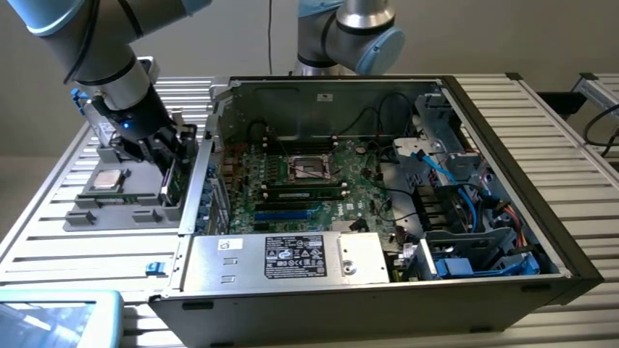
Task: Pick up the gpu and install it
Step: 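Pick up the gpu and move the gpu toward the slot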
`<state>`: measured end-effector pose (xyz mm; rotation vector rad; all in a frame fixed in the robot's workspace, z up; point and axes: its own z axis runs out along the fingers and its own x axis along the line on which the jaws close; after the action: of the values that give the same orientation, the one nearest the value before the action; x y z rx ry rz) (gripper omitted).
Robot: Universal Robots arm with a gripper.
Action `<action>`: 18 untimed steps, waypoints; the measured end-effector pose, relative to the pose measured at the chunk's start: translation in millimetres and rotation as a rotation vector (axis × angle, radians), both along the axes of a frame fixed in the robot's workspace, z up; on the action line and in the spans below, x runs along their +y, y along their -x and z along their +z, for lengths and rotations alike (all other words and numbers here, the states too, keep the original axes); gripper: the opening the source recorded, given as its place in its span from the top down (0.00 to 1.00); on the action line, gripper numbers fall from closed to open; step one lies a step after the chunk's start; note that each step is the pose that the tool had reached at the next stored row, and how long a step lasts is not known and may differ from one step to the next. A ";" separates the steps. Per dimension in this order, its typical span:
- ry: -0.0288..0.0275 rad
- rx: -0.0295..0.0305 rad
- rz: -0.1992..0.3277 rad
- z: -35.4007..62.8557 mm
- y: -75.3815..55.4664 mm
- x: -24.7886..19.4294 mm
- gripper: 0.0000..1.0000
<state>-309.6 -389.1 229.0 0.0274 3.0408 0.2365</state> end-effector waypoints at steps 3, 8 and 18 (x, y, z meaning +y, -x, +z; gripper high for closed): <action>0.0011 -0.0001 0.000 -1.4 0.0 0.0 0.56; 0.0012 0.0001 0.000 -3.2 0.0 0.1 0.56; 0.0012 0.0037 0.000 -6.0 0.0 0.1 0.59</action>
<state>-309.6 -389.0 223.0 0.0279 3.0445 0.2349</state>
